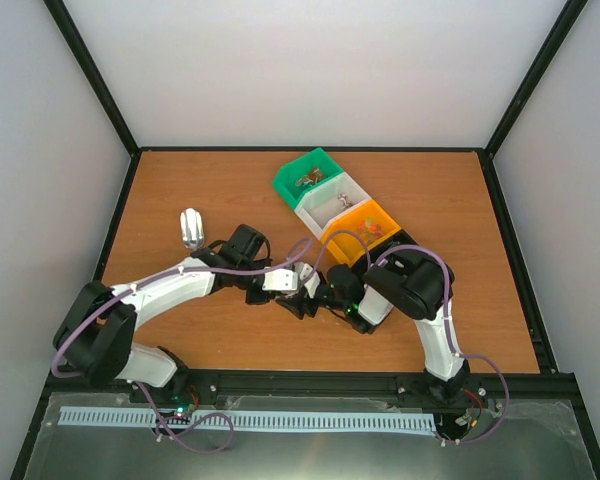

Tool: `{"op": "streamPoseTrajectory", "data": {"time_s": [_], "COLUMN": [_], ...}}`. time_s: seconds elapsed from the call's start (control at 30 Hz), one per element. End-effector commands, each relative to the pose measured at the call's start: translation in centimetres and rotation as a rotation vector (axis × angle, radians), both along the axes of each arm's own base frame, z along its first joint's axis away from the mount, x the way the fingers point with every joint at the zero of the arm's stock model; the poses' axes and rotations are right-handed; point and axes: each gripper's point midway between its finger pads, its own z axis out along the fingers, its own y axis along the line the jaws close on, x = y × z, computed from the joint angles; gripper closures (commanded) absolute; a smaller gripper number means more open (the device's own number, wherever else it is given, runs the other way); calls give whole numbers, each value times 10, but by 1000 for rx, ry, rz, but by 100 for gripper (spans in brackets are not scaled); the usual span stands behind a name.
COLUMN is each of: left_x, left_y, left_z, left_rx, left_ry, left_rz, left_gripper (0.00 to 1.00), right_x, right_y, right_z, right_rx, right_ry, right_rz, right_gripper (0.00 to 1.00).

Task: Pack the candies

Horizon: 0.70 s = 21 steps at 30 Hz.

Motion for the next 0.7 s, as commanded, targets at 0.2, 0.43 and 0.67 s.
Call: {"op": "streamPoseTrajectory", "data": {"time_s": [0.2, 0.43, 0.67], "left_x": [-37, -13, -7], "left_y": [63, 33, 8], "left_z": [-62, -10, 28], "left_rx": [352, 133, -45], "left_ry": [140, 80, -34], "left_rz": [-25, 77, 70], "left_gripper": [85, 65, 64], "right_x": [-45, -48, -45], "right_y": [3, 3, 4], "right_z": [-22, -24, -26], "right_rx": [-26, -30, -33], "right_ry": [95, 95, 110], "right_rz": [157, 171, 157], "right_gripper": [47, 49, 51]}}
